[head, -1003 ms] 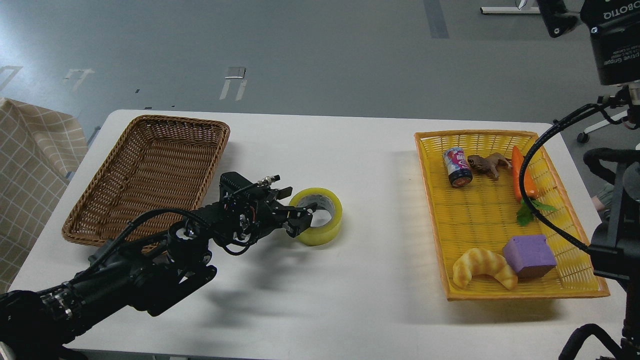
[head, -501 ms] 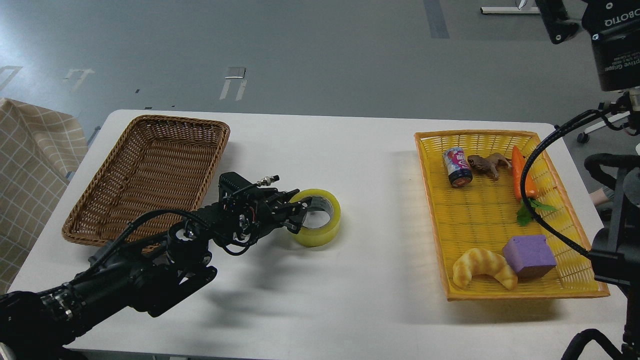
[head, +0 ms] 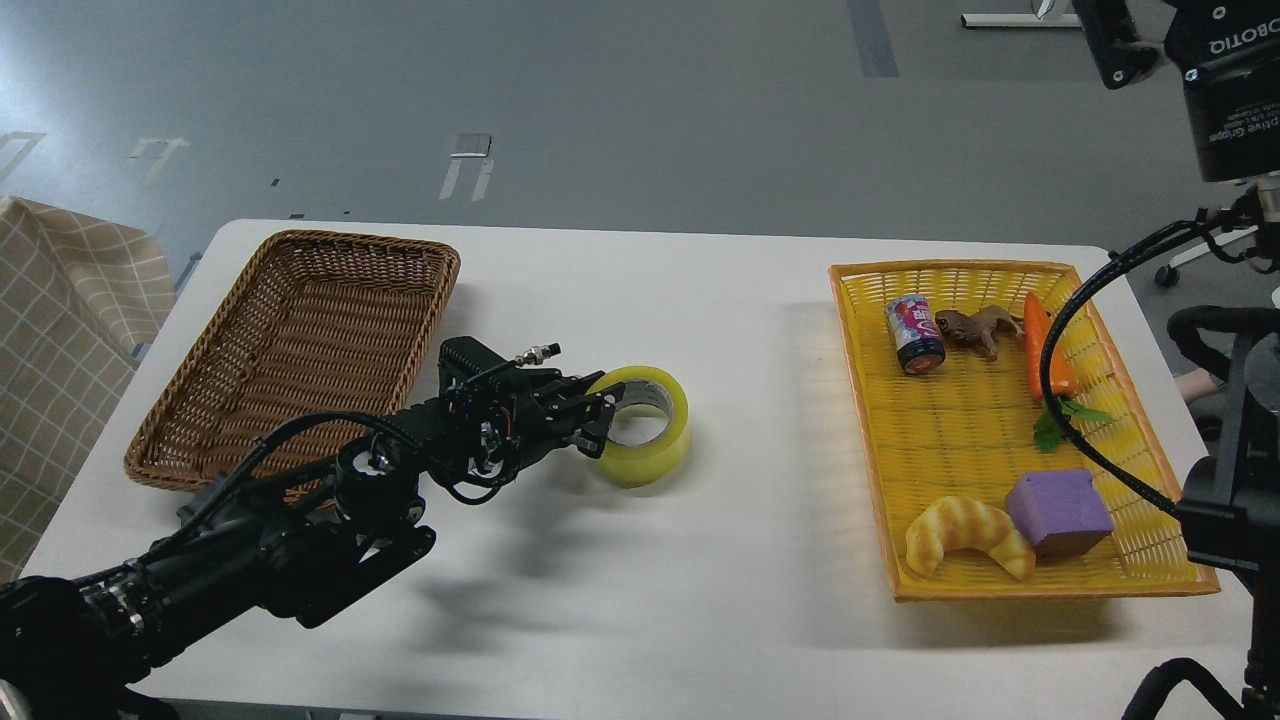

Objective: Place and transfer tape with both arms
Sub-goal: 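Close the left gripper on the tape roll's rim, then carry the tape with the left gripper into the wicker basket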

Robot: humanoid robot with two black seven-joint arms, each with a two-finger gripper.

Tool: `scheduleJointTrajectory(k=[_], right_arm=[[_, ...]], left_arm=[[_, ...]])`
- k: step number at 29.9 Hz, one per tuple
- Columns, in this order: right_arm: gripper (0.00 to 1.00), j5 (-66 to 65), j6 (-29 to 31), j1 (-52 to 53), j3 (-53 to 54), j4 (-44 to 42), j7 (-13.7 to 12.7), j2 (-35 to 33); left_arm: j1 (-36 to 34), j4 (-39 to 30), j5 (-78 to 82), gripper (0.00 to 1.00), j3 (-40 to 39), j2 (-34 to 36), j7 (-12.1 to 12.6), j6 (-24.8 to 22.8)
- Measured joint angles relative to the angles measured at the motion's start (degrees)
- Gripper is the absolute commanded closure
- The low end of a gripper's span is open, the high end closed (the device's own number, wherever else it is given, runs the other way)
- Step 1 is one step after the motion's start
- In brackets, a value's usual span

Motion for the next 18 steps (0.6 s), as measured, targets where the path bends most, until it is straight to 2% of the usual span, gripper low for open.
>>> scheduleJointTrajectory(k=[6,18], right_arm=[[0.0,0.0,-1.3,0.1,-0.1,0.1,-0.1,0.2],[0.0,0.0,-1.8,0.1,-0.2,0.0,-0.2,0.5]], left_arm=[[-1.3,-0.2,0.0,0.95,-0.1,0.4,0.0,0.0],[-8.0,-0.2,-0.6,0.95,0.0,4.7,-0.3,0.0]])
